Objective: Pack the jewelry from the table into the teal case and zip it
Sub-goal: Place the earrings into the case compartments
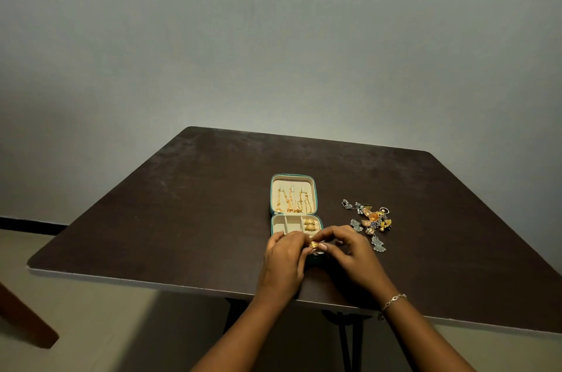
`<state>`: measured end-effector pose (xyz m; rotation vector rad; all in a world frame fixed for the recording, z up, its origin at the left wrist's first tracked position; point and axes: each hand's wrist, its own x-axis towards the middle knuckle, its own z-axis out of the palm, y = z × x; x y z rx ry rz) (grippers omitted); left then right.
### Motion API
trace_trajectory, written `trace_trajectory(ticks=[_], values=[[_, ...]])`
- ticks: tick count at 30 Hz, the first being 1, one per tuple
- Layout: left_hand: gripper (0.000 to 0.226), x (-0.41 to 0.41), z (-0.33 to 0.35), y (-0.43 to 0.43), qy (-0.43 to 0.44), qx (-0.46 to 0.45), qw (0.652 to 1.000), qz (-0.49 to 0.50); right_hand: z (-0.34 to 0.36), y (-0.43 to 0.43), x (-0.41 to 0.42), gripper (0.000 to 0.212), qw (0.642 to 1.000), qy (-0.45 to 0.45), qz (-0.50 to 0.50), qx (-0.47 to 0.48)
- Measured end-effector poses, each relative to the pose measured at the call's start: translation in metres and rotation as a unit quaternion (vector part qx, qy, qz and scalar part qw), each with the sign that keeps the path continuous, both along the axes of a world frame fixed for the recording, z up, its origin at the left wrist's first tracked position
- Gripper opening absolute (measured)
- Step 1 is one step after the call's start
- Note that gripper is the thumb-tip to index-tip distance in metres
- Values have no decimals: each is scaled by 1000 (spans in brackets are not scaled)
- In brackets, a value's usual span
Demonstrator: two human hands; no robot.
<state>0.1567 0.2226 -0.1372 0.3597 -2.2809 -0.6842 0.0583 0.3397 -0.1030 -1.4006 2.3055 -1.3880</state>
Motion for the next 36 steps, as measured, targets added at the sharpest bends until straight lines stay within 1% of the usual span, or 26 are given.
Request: trace_trajectory(ticks=[4,7,10,12,14,15,18,21,26,30,36], values=[[36,2,1,1,-10,-1,1000,-6,2,-3,1,14,997,78,2,15],[31,4,3,1,-9,2,1000,-7,1,-5,-1,9,991,135,-3,26],[39,5,4,3,-14,7,1000,-7,0,-6,-3,13,984,175,-5,35],[32,6,4,2,-16,15,1000,-4,-1,-7,-5,16,981,188,-9,42],[19,5,3,1,-12,25,1000,3,-2,-8,-6,17,983,180,-20,34],[19,5,4,1,-12,30,999,5,-1,-9,-8,17,986,165,-31,22],[23,5,6,2,-13,41,999,5,1,-13,-15,17,991,125,-55,-5],[27,6,8,3,-17,59,998,5,1,-19,-22,8,990,128,-63,8],[32,5,8,0,-16,94,995,-5,2,-24,-24,9,987,138,-70,44],[32,4,6,0,-9,88,996,-1,-1,-24,-26,9,986,143,-69,52],[33,4,4,-1,-2,53,999,-5,-5,-23,-25,9,985,146,-71,56]])
